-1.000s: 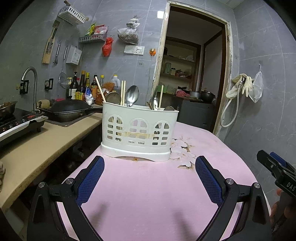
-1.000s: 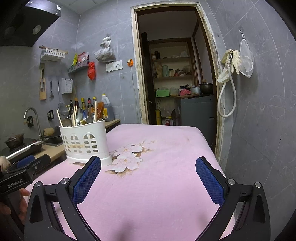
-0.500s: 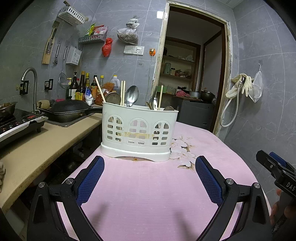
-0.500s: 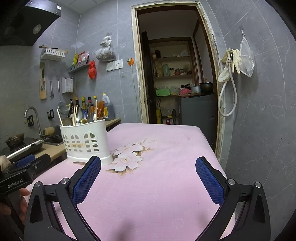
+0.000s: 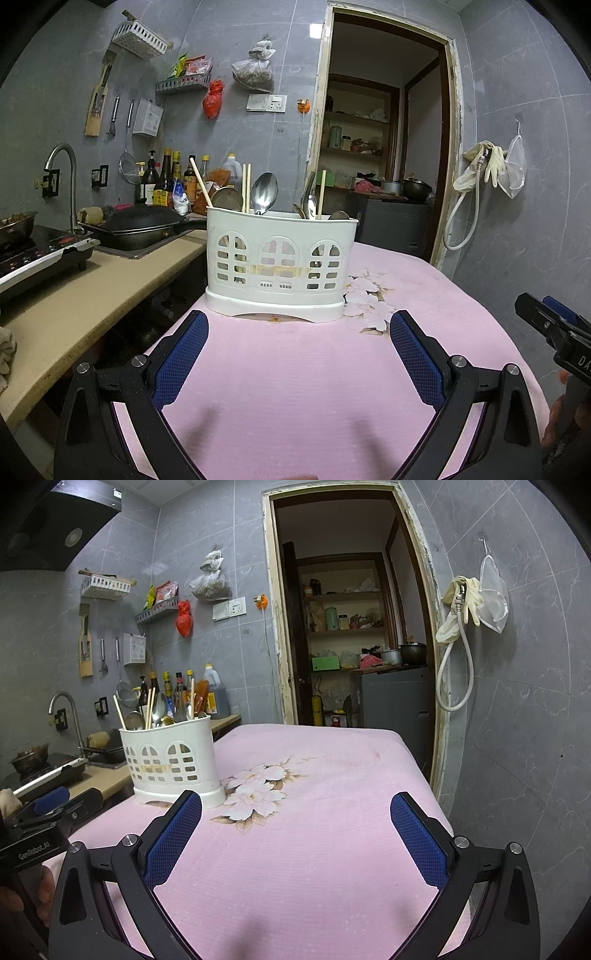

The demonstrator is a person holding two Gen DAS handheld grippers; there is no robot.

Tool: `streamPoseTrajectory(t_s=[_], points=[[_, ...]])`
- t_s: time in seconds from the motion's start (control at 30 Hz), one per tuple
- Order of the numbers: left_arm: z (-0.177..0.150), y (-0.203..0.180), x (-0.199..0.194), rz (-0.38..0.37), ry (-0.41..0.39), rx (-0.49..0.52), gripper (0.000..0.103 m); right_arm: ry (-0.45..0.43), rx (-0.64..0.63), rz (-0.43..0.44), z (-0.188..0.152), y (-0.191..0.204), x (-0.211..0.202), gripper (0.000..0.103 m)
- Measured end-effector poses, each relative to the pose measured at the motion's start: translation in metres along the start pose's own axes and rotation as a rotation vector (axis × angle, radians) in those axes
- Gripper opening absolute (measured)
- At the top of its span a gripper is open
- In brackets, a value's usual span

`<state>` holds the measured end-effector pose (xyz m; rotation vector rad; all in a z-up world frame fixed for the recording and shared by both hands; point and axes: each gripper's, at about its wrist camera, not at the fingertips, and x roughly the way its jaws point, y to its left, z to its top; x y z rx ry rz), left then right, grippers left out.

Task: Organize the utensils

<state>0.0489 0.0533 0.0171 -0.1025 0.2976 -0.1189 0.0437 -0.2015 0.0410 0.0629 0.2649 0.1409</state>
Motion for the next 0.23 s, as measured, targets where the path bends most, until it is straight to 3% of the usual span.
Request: streamPoseTrajectory(t_s=[0.23], points=[[-0.0001,0.0037,0.0038,0.002,0.009,-0.004,0.096,0.002,-0.002,0.000,-0.0018,0.0015,0.0007,0.103]])
